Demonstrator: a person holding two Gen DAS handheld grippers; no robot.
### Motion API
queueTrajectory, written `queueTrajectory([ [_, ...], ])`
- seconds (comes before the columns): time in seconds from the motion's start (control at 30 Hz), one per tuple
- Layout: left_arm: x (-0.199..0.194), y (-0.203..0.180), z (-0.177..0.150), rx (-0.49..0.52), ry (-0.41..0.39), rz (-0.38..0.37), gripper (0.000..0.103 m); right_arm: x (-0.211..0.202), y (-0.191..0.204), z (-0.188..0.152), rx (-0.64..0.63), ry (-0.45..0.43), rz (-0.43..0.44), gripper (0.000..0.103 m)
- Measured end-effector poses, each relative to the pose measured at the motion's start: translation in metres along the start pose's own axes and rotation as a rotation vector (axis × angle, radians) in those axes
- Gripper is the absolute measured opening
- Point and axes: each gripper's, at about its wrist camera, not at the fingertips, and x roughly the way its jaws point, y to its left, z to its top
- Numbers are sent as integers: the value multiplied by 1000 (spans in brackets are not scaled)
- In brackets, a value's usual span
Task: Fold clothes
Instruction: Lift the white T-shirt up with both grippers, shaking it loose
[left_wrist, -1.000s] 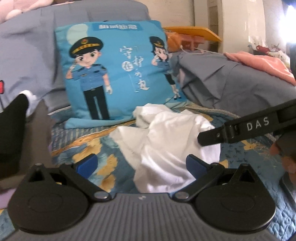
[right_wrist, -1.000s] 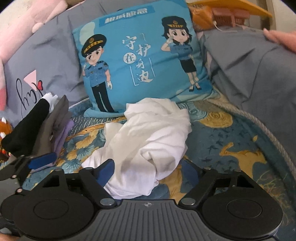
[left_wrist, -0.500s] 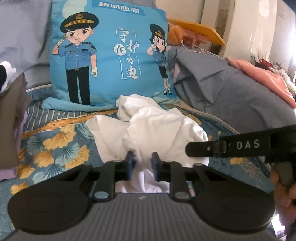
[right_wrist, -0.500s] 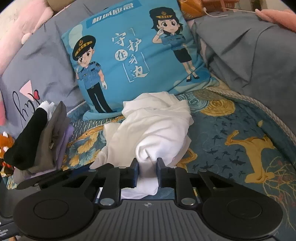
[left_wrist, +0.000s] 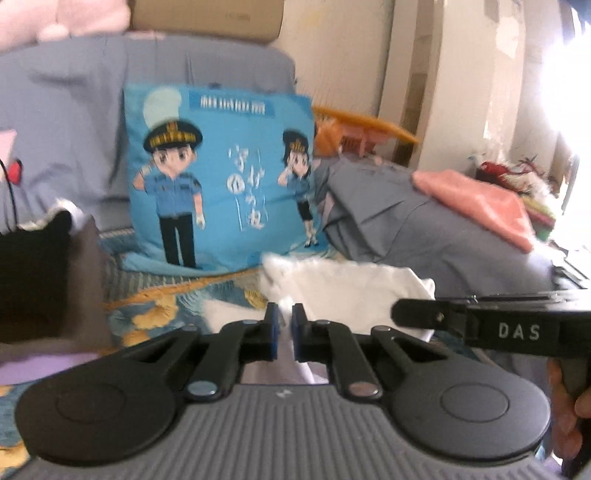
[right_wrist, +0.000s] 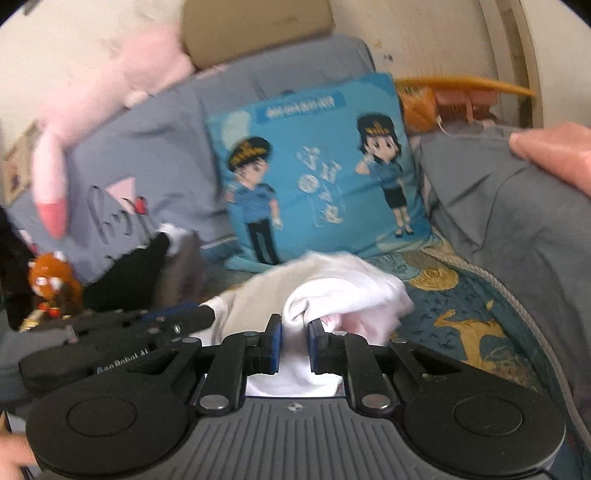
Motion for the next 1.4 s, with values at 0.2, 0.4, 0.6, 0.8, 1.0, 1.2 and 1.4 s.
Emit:
queueTrajectory([
  [0.2,-85,-4,-2,21,10,-1,8,-62,54,5,-111,-38,38,14],
  [0.4,-168,-6,-20,25,25,-11,9,-107,95,16,-181,-67,91,13],
  [0.6,-244,0,-68,-44,-19,4,78,-123,119,23,-180,-76,115,13],
  [0.8,-293,6,-93,-25,-34,56,100,-126,146,27,-177,-88,130,13],
  [1.0,-263,9,-100,-68,20,24,100,-132,167,33,-196,-102,154,13],
  [1.2,-240,-6,-82,-92,-79,-45,91,-138,163,38,-172,-104,164,13],
  [1.4,-237,-5,-54,-116,-84,6,23,-140,154,36,-168,-100,127,13],
])
